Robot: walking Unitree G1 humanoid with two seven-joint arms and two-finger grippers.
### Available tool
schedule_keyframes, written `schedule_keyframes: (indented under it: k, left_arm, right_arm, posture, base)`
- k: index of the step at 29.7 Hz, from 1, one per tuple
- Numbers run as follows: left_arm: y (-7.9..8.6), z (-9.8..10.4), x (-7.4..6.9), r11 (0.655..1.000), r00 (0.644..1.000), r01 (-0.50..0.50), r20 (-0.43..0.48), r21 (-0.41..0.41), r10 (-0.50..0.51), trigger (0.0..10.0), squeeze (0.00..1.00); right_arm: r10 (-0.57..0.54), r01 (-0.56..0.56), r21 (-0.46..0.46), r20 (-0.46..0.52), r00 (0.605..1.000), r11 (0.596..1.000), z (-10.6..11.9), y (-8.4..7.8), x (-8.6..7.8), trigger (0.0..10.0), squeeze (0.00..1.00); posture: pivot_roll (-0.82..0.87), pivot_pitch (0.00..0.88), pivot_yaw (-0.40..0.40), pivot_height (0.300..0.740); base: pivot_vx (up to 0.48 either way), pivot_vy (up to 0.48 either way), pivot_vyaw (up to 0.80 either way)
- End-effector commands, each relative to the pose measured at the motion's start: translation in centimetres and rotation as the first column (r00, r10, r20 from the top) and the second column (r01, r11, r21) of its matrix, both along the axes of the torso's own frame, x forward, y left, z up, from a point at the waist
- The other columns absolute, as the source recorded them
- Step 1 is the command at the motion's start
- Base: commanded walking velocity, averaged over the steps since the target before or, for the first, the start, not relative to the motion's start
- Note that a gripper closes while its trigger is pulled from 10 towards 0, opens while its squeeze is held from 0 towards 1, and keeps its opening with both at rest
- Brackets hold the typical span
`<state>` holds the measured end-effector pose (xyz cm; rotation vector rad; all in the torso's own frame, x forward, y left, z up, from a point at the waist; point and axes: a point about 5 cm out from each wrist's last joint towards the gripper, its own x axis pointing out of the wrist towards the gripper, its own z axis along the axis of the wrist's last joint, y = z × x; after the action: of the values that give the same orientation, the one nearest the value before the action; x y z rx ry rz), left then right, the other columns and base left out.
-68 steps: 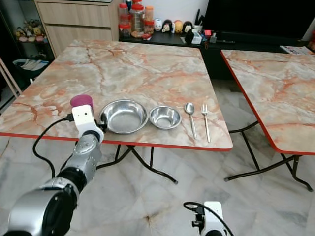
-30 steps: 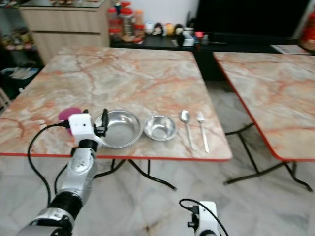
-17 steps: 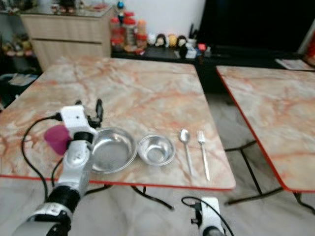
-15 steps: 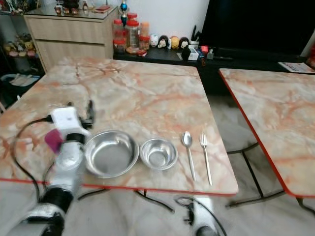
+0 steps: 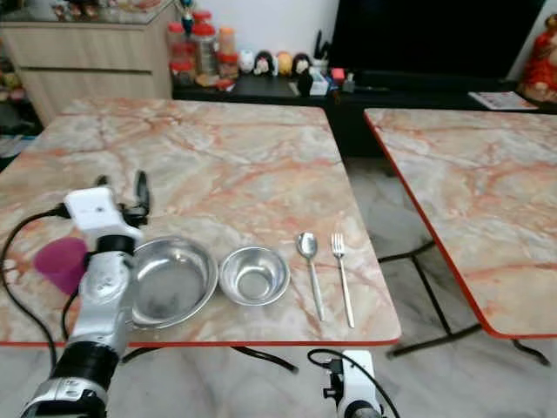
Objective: Setting the table
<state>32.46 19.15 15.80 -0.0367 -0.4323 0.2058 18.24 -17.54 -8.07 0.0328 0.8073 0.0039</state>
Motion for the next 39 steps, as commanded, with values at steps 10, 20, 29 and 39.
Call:
schedule_keyframes:
  k: [10,20,29,39]
  left_arm:
    - [4.0,0.7,-2.2,0.999,0.999,-0.013,-0.049,-0.038,0.011,10.0,0.00]
    - [6.2,-0.8,-4.8,0.997,0.990,-0.051,-0.132,-0.059,0.042,10.0,0.00]
    - [6.5,-2.5,-7.5,0.979,0.952,0.104,-0.267,-0.175,-0.149,10.0,0.00]
    - [11.2,-4.1,-11.9,0.922,0.929,0.094,-0.299,-0.377,-0.217,10.0,0.00]
  right_arm:
    - [-0.018,0.018,-0.002,-0.009,1.000,1.000,0.0,-0.2,0.0,10.0,0.00]
    - [-0.008,0.007,-0.023,-0.066,0.998,1.000,-0.9,-0.7,-2.1,10.0,0.00]
    - [-0.044,0.042,-0.033,-0.091,0.995,0.999,-1.4,-1.5,-3.6,10.0,0.00]
    - [-0.039,0.036,-0.036,-0.094,0.995,0.999,-1.4,-1.6,-3.7,10.0,0.00]
  posture:
    - [0.06,0.000,-0.052,0.740]
    - [0.07,0.000,-0.053,0.740]
    - [0.07,0.000,-0.045,0.740]
    - [0.09,0.000,-0.049,0.740]
  base:
    - [0.000,0.000,0.00]
    - [0.000,0.000,0.00]
    - [0.000,0.000,0.00]
    - [0.000,0.000,0.00]
